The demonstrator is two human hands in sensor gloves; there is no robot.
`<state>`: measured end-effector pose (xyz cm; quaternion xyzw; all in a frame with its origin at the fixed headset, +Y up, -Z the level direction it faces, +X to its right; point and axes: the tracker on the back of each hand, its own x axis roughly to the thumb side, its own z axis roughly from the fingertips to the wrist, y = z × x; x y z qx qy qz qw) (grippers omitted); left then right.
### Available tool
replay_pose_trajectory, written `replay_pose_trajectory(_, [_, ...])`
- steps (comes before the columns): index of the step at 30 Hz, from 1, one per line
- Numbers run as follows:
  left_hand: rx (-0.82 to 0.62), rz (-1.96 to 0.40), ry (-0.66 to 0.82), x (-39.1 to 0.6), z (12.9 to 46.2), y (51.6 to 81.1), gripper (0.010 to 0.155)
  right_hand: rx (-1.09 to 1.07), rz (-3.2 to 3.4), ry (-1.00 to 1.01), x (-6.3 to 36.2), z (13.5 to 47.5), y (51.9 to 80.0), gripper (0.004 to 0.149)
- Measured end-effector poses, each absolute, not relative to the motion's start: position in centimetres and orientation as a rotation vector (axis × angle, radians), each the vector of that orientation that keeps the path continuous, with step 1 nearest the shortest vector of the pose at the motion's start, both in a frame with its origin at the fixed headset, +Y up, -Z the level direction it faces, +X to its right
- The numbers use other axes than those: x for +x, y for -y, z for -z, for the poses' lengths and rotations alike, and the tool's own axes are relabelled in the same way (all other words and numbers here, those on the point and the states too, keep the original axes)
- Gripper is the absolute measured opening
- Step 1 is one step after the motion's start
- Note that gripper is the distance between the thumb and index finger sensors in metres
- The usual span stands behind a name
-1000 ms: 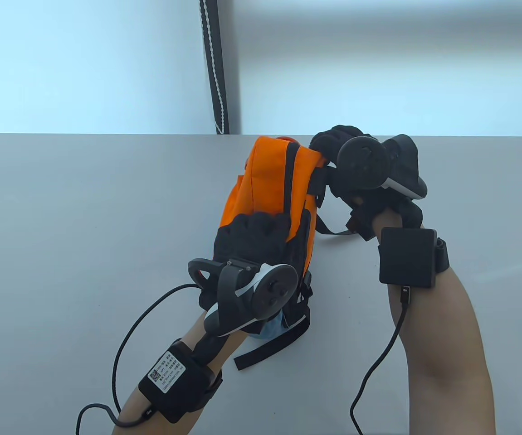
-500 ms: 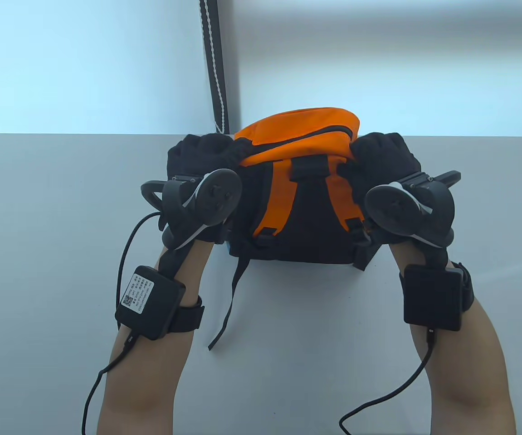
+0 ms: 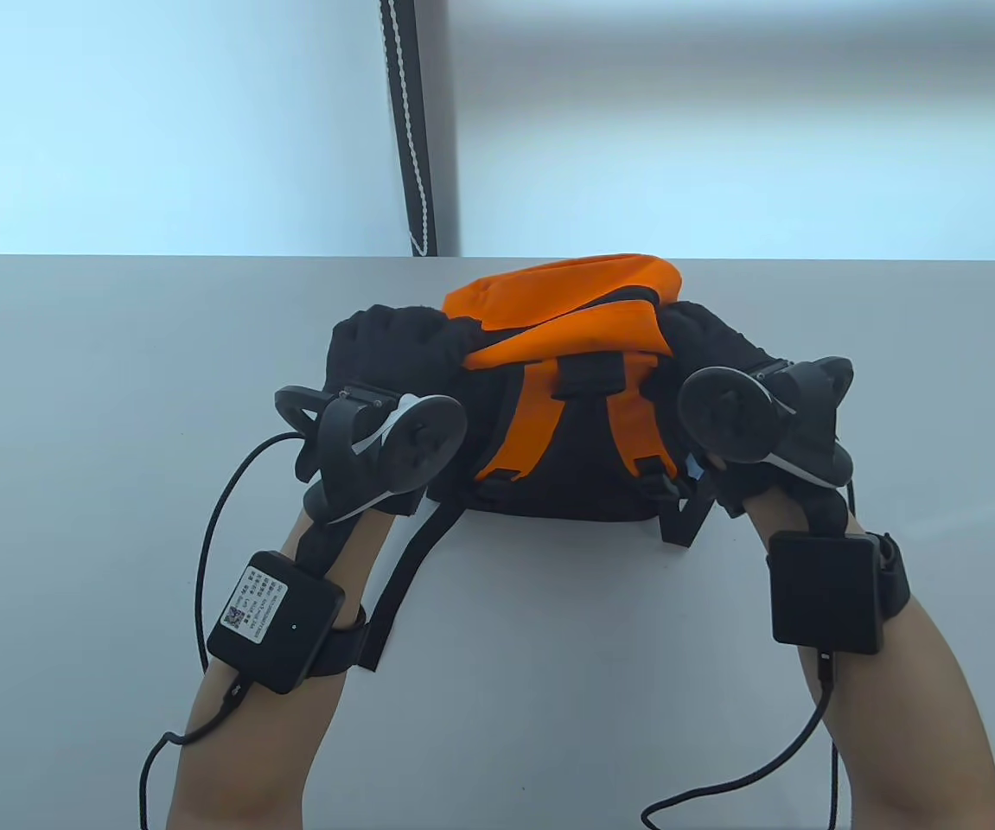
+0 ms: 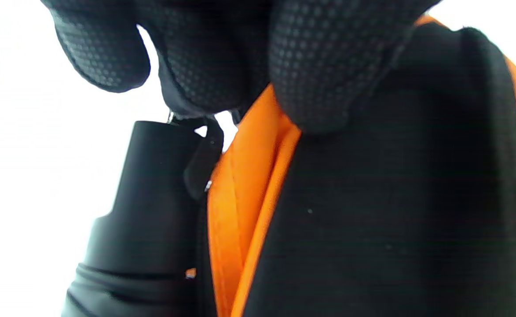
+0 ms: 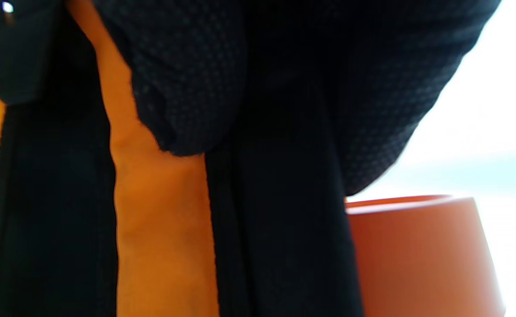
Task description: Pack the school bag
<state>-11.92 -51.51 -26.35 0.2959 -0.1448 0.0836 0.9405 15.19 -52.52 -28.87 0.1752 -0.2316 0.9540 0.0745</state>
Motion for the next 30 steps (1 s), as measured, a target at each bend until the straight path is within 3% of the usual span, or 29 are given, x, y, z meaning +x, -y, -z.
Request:
replay_pose_trajectory(5, [0.538, -0.183, 0.285, -12.9, 26.6, 51.6, 0.042, 0.475, -2.855, 0.662, 14.1, 29.9, 52.6, 0.053])
replay_pose_trajectory(9, [0.488, -0.151, 0.274, -12.6, 26.8, 51.6, 0.044, 0.466, -2.88, 0.609, 14.0, 30.2, 52.7, 0.057])
replay_pose_trajectory(11, [0.431, -0.1, 0.295, -12.4, 26.6, 51.2, 0.057, 0.479, -2.921, 0.47, 14.1, 29.8, 52.0, 0.069])
replay_pose_trajectory(13, [0.441, -0.053, 0.334, -12.7, 25.6, 50.4, 0.075, 0.526, -2.967, 0.314, 14.4, 28.6, 50.9, 0.092])
replay_pose_trajectory(16, [0.478, -0.003, 0.382, -13.2, 23.6, 49.1, 0.083, 0.614, -2.968, 0.45, 15.0, 25.9, 49.1, 0.096])
replay_pose_trajectory(20, [0.506, 0.033, 0.388, -14.5, 20.2, 48.8, 0.082, 0.723, -2.974, 0.595, 15.6, 21.8, 48.3, 0.096])
replay_pose_trajectory(25, [0.464, 0.097, 0.454, -15.8, 16.7, 51.6, 0.092, 0.877, -2.883, 0.694, 16.7, 17.6, 51.5, 0.105])
replay_pose_trajectory(30, [0.343, 0.027, 0.439, -16.7, 14.9, 57.7, 0.098, 0.888, -2.89, 0.535, 17.6, 15.3, 57.9, 0.102])
